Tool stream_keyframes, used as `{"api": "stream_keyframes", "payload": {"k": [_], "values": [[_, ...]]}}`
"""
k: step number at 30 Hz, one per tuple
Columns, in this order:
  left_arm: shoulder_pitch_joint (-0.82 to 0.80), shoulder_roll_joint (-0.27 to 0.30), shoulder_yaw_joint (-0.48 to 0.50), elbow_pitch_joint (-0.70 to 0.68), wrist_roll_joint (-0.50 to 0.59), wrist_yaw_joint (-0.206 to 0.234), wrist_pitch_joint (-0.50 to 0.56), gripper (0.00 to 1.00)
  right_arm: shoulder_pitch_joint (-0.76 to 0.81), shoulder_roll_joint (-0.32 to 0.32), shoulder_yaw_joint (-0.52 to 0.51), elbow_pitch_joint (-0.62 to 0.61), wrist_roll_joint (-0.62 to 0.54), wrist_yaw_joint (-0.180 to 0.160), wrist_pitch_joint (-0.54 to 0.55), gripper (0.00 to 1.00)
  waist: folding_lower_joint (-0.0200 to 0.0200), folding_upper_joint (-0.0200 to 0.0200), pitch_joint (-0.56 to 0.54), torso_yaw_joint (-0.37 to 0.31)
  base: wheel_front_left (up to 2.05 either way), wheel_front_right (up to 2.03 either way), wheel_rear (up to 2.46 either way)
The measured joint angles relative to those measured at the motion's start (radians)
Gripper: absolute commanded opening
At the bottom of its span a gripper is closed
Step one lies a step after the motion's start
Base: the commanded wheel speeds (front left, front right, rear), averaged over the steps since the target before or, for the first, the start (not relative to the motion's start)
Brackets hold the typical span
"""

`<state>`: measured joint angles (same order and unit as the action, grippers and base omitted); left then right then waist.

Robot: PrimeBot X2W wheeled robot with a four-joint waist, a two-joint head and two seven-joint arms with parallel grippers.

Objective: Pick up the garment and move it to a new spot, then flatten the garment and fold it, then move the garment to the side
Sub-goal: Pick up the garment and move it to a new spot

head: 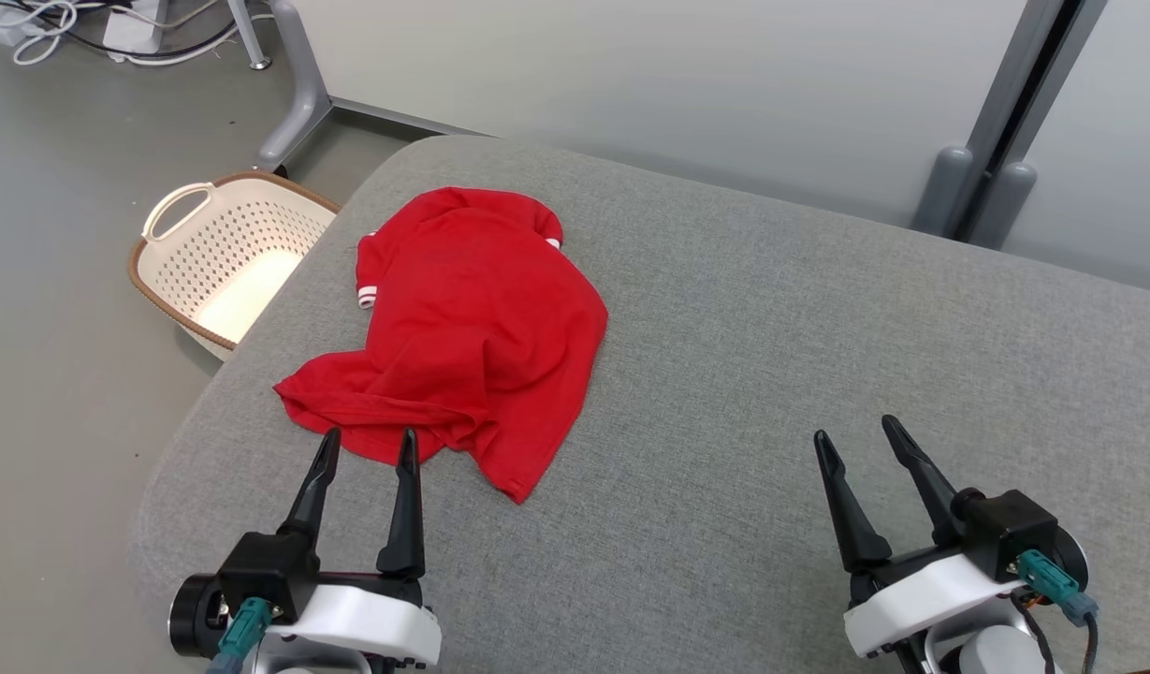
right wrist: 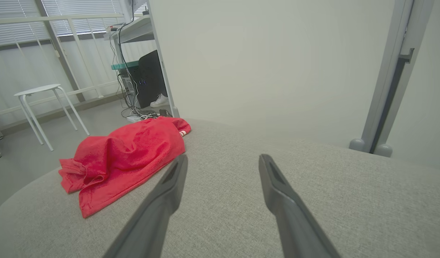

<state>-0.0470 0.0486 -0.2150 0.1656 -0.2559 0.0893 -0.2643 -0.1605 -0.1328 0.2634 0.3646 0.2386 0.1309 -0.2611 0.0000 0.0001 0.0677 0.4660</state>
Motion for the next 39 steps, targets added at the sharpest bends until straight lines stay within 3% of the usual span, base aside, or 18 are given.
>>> {"api": "stream_keyframes", "payload": {"k": [5, 11, 17, 24, 30, 37, 38, 39], "values": [[-0.018, 0.000, 0.025, 0.010, 0.000, -0.001, 0.000, 1.00, -0.005, -0.015, 0.001, -0.001, 0.000, 0.000, 0.000, 1.00, 0.0000, 0.0000, 0.023, -0.021, 0.00, 0.00, 0.00], [-0.075, 0.000, 0.072, 0.064, 0.014, -0.036, 0.000, 1.00, -0.029, -0.039, -0.018, -0.018, 0.000, 0.000, 0.000, 1.00, 0.0000, 0.0000, 0.067, -0.047, 0.00, 0.00, 0.00], [-0.218, 0.039, 0.130, 0.252, 0.022, -0.090, 0.000, 1.00, -0.062, -0.081, -0.060, -0.056, 0.001, 0.000, 0.000, 1.00, 0.0000, 0.0000, 0.144, -0.081, 0.00, 0.00, 0.00], [-0.453, 0.114, 0.139, 0.474, -0.028, -0.168, 0.141, 1.00, -0.097, -0.142, -0.109, -0.124, 0.000, 0.000, 0.003, 1.00, 0.0000, 0.0000, 0.249, -0.123, 0.00, 0.00, 0.00], [-0.591, 0.187, 0.113, 0.630, -0.019, -0.185, 0.282, 1.00, -0.112, -0.165, -0.115, -0.186, -0.002, 0.000, 0.025, 1.00, 0.0000, 0.0000, 0.319, -0.166, 0.00, 0.00, 0.00], [-0.694, 0.221, 0.117, 0.792, -0.043, -0.194, 0.372, 1.00, -0.117, -0.167, -0.110, -0.216, -0.012, 0.000, 0.037, 1.00, 0.0000, 0.0000, 0.365, -0.219, 0.00, 0.00, 0.00], [-0.702, 0.221, 0.121, 0.810, -0.052, -0.195, 0.379, 0.93, -0.117, -0.168, -0.112, -0.217, -0.012, 0.000, 0.038, 1.00, 0.0000, 0.0000, 0.369, -0.225, 0.00, 0.00, 0.00], [-0.710, 0.221, 0.123, 0.826, -0.060, -0.196, 0.384, 0.45, -0.117, -0.167, -0.114, -0.218, -0.012, 0.000, 0.038, 1.00, 0.0000, 0.0000, 0.371, -0.231, 0.00, 0.00, 0.00]]}}
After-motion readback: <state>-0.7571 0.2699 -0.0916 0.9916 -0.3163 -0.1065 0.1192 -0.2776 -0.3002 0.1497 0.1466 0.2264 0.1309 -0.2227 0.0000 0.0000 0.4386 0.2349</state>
